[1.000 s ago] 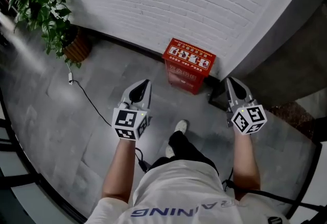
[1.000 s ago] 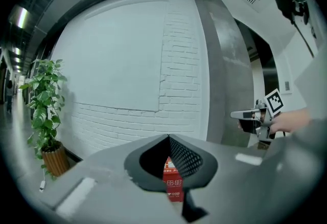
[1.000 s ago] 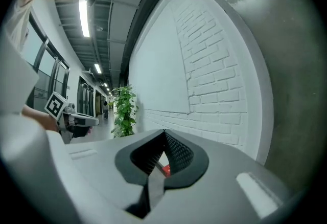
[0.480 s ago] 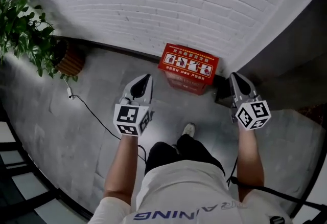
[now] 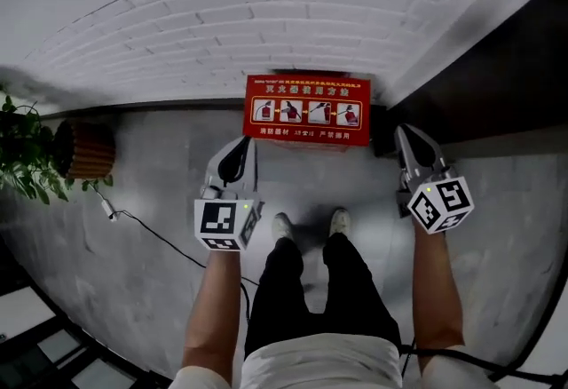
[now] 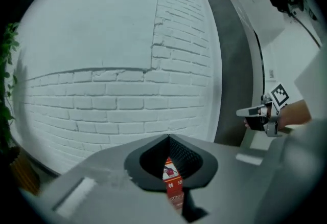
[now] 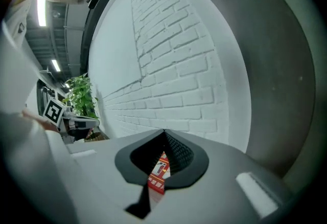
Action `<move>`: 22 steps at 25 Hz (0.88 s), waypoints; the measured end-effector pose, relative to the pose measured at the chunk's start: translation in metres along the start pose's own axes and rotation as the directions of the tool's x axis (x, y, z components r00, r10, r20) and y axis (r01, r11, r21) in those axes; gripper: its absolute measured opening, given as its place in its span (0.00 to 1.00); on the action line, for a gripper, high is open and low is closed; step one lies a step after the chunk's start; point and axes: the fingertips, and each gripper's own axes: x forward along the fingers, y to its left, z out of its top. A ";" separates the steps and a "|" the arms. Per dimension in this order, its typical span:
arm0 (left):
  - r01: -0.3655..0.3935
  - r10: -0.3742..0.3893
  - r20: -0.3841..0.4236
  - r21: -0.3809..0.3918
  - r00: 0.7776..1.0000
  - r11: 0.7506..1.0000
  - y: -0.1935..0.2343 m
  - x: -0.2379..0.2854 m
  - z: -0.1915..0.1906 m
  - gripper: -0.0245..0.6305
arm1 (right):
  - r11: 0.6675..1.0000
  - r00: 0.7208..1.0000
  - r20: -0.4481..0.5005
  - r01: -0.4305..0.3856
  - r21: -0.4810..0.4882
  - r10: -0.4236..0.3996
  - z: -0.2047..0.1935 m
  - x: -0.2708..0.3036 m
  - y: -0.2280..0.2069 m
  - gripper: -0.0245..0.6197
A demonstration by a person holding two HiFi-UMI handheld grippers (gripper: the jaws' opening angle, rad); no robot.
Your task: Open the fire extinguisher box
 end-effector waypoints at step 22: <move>0.173 -0.175 -0.060 -0.039 0.983 0.984 0.004 0.066 -0.163 0.05 | 0.996 0.984 -0.177 0.016 -0.089 -0.032 -0.216 0.049 -0.033 0.24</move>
